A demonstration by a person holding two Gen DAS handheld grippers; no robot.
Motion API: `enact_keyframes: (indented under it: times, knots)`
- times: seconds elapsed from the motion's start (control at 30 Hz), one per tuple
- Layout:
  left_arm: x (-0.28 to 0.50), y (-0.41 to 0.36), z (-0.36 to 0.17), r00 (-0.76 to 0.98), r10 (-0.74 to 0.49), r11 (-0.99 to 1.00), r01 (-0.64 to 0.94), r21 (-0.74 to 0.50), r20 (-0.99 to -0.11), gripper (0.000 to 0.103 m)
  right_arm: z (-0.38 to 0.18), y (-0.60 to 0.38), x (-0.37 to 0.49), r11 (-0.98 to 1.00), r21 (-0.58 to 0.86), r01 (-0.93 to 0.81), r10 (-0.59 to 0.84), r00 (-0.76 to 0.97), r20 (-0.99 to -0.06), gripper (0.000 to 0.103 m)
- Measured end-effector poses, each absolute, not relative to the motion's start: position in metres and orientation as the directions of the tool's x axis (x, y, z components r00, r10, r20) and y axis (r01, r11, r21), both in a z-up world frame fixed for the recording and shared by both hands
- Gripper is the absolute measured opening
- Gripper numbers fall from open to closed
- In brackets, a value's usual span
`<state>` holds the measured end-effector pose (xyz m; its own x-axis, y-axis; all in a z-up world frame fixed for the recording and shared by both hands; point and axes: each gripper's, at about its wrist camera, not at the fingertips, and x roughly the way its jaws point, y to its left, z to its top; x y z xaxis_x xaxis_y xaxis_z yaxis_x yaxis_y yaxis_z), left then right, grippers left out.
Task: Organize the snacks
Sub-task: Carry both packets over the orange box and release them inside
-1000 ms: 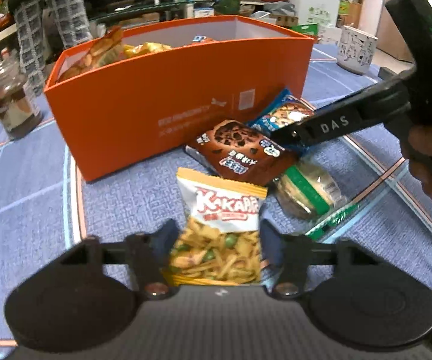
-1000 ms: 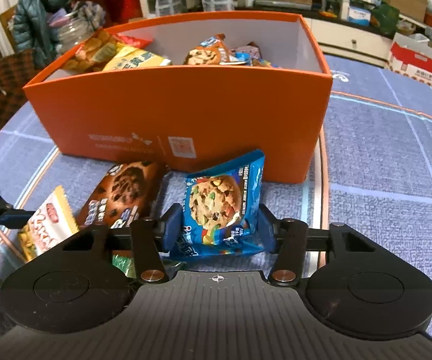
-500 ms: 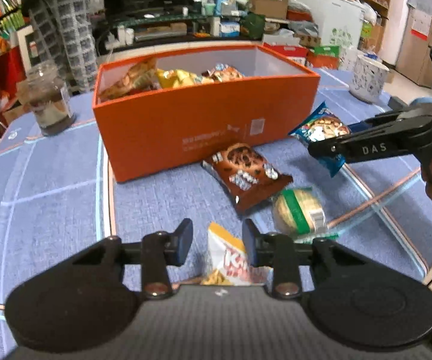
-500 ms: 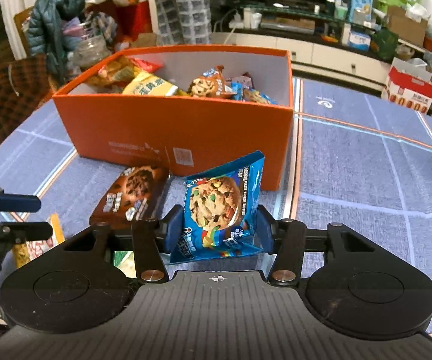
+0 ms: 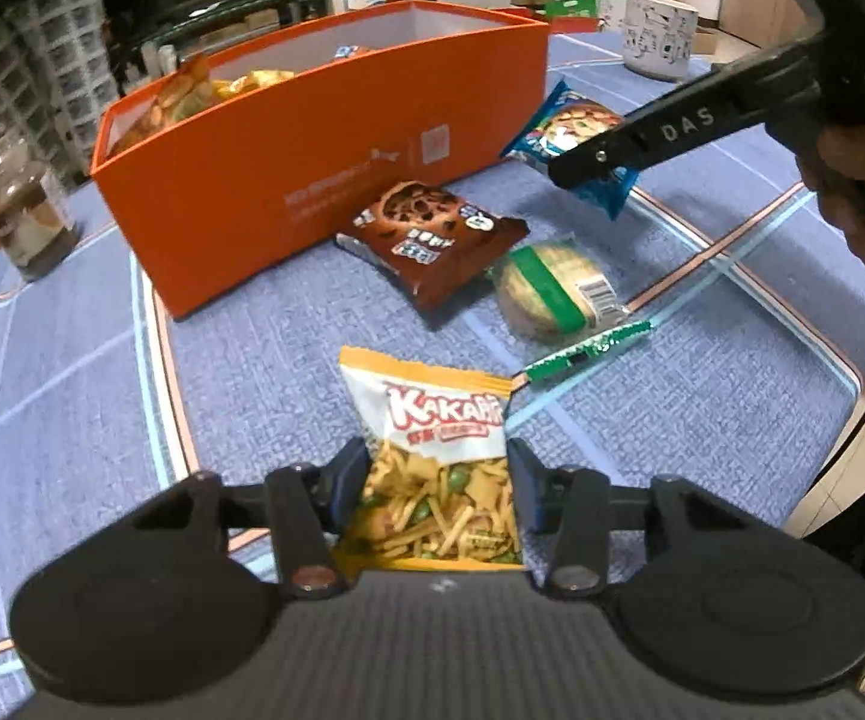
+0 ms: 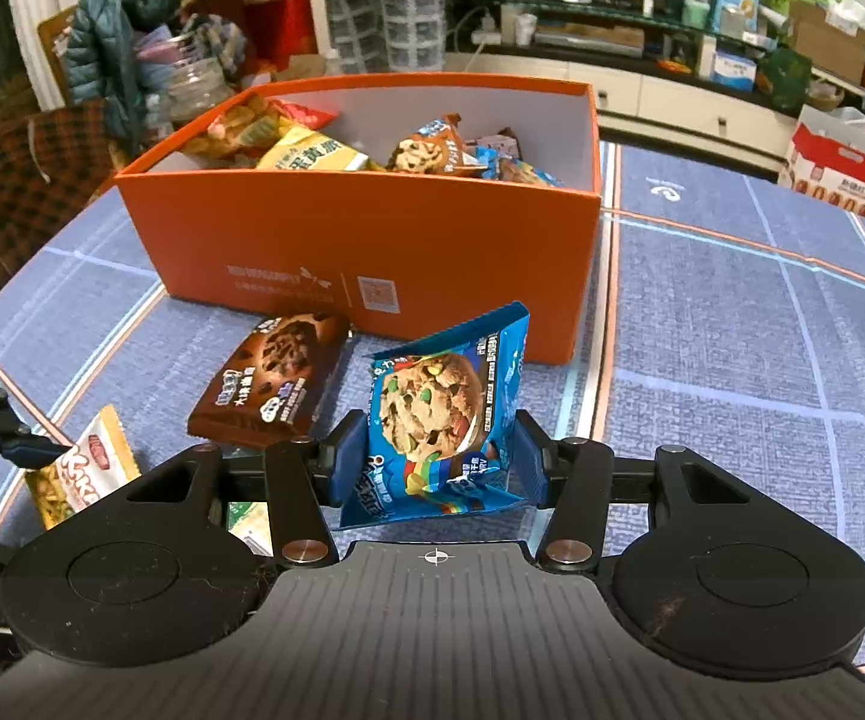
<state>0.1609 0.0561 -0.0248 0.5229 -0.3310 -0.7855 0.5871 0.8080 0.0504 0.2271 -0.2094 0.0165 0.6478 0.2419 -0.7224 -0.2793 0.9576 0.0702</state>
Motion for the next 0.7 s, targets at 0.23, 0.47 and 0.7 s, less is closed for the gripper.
enact_keyframes:
  times: [0.23,0.47,0.7]
  knots:
    - [0.150,0.059,0.018,0.695,-0.285,0.888,0.451,0.091,-0.660,0.043,0.048,-0.212,0.206,0.959,0.060,-0.279,0.252,0.732,-0.633,0.039]
    - [0.147,0.056,0.044,0.794,-0.234,0.941,0.331,0.076,-0.560,0.043,0.083,-0.202,0.187,0.963,0.018,-0.270,0.239,0.817,-0.525,0.039]
    - [0.167,0.058,0.040,0.791,-0.152,0.977,0.211,0.030,-0.592,0.043,0.083,-0.191,0.194,0.958,0.065,-0.279,0.268,0.796,-0.543,0.039]
